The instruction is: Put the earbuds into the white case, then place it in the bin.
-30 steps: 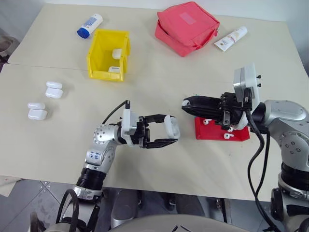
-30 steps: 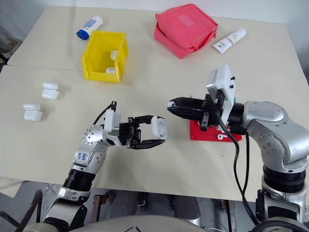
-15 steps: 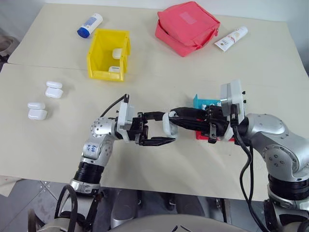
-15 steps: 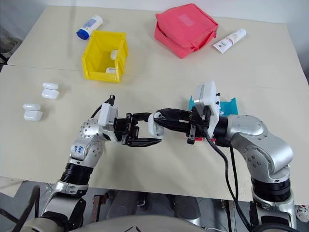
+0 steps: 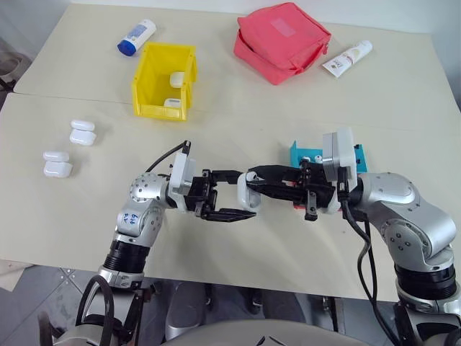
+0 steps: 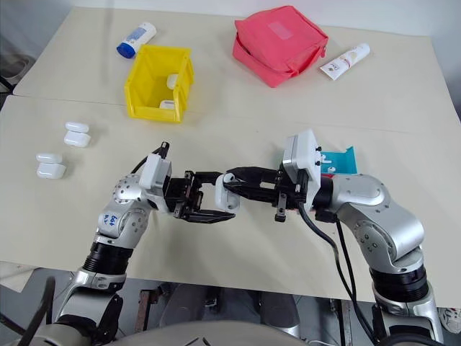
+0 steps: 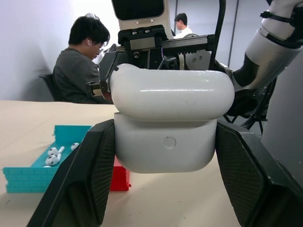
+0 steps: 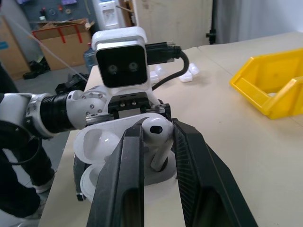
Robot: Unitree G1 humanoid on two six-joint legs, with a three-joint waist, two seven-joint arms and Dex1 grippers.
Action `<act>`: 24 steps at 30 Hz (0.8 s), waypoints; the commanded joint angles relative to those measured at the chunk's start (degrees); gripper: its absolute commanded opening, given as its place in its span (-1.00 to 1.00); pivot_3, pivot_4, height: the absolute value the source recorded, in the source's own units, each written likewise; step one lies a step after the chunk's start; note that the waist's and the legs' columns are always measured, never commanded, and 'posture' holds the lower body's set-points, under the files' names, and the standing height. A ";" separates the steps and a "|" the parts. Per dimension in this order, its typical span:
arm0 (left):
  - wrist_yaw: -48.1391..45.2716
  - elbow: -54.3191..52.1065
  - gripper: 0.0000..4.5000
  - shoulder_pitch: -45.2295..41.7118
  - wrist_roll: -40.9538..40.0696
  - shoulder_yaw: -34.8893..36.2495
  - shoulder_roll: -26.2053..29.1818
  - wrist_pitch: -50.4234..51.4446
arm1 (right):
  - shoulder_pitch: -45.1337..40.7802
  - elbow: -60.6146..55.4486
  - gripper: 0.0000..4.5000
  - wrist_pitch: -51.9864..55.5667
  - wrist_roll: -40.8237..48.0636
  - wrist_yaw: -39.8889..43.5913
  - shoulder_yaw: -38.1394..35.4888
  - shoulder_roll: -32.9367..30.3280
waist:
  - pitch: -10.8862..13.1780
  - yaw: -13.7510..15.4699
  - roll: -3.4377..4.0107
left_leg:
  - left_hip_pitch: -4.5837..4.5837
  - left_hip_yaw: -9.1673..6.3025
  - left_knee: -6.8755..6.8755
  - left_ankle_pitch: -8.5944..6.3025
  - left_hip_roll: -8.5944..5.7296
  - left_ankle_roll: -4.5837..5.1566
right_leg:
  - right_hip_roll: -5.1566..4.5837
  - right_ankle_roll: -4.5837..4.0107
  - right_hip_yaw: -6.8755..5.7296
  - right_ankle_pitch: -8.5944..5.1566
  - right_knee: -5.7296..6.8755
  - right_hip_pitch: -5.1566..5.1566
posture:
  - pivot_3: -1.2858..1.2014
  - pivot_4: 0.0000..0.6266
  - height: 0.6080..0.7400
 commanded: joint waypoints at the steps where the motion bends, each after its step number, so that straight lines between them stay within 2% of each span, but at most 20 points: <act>1: -0.26 -3.22 0.25 -2.90 -2.74 1.82 -0.63 -1.00 | 0.29 3.10 -0.77 -1.07 -1.67 3.59 0.97 -2.67 | 0.00 -0.01 0.00 | 0.00 0.00 0.00 0.00 0.00 0.00 | 0.00 0.00 0.00 0.00 0.00 0.00 | 0.03 -0.52 1.00; 24: 3.17 0.85 0.25 -3.82 -2.87 5.39 -3.31 -5.15 | -2.87 8.37 -0.77 -0.71 2.27 10.10 -0.26 -7.70 | 0.00 0.02 0.00 | -0.05 -0.07 0.03 0.00 0.00 0.00 | 0.00 0.00 -0.08 0.00 -0.01 0.01 | 0.03 -0.52 1.00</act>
